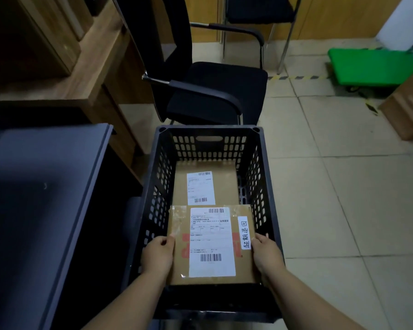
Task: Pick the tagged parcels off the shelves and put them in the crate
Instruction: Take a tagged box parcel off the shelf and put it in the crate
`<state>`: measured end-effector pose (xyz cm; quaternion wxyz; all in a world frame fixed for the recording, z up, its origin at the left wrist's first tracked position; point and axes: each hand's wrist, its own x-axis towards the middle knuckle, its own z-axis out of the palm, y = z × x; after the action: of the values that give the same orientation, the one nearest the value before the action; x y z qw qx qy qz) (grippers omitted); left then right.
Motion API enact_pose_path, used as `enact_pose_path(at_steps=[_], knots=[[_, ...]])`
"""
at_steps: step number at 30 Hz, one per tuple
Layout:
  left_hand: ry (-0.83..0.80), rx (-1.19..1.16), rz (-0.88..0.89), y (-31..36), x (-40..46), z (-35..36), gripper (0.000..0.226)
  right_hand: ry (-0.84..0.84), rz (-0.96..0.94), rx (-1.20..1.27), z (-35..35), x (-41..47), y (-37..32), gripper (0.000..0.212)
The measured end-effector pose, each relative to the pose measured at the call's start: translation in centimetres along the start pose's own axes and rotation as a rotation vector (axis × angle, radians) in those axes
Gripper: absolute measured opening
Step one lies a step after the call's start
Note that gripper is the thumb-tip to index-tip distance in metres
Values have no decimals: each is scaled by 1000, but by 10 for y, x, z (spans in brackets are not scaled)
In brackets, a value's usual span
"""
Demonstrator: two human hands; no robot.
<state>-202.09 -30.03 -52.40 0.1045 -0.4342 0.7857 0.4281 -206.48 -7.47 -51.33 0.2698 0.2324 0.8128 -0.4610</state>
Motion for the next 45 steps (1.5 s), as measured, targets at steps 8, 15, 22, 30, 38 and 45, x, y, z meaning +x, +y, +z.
enact_pose_path(at_steps=[8, 15, 22, 30, 38, 45], knots=[[-71, 88, -61, -21, 24, 16, 28, -20, 142, 43, 26, 17, 18, 34], [-97, 123, -175, -41, 40, 34, 31, -46, 207, -13, 43, 36, 35, 33], [-118, 84, -251, -50, 57, 46, 31, -69, 286, 13, 59, 50, 51, 33], [-126, 126, -285, -60, 80, 58, 30, -40, 305, 68, 74, 68, 58, 35], [-105, 124, -252, -64, 89, 66, 36, -30, 244, -30, 82, 81, 63, 31], [-104, 92, -251, -65, 96, 67, 35, -6, 256, 25, 86, 83, 67, 33]])
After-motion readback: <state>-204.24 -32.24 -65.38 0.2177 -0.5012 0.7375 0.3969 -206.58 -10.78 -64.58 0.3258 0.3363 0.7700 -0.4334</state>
